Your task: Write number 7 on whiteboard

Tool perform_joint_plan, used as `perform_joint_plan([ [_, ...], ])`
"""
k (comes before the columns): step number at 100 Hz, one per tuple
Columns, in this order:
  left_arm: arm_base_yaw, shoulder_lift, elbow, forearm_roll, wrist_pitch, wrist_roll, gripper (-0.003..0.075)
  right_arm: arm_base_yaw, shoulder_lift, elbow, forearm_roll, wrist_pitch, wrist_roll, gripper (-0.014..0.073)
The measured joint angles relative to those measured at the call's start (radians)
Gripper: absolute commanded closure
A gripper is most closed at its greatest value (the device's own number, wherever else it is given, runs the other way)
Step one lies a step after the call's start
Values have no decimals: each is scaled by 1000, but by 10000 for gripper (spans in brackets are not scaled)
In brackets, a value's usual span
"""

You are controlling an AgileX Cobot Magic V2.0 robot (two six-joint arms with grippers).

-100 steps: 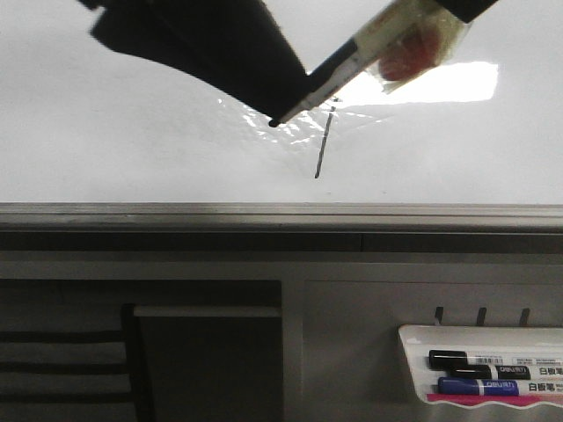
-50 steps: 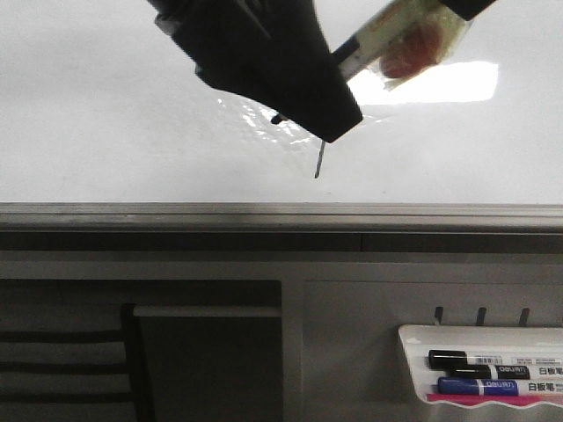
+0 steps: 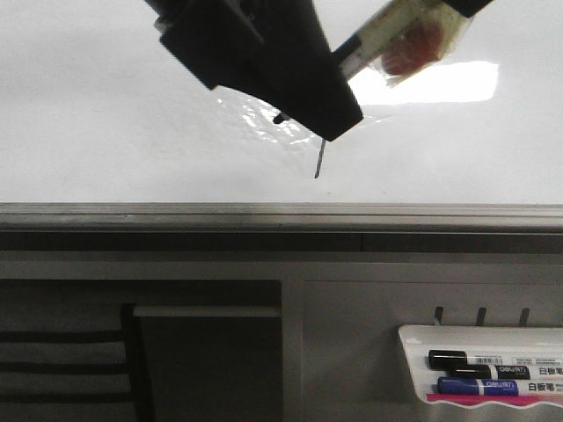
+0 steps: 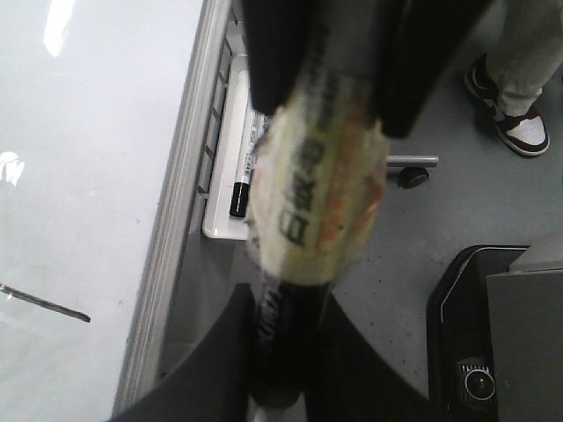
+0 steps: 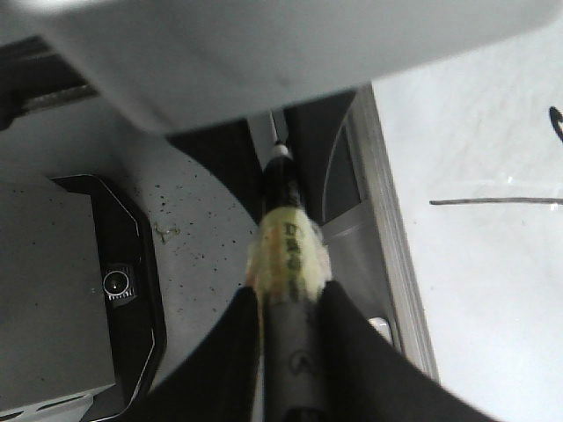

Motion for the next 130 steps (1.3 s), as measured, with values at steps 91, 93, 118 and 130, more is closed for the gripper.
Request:
perform_joint_plan([
  [91, 589, -193, 238, 393, -139, -923, 741, 0, -171, -66, -398, 84, 487, 281],
  [93, 598, -193, 248, 390, -156, -928, 741, 0, -171, -66, -398, 84, 488, 281],
  [118, 653, -149, 320, 349, -340, -953, 741, 0, -171, -64, -399, 85, 495, 281],
  [130, 653, -120, 322, 343, -368, -954, 741, 0, -171, -64, -399, 85, 496, 281],
])
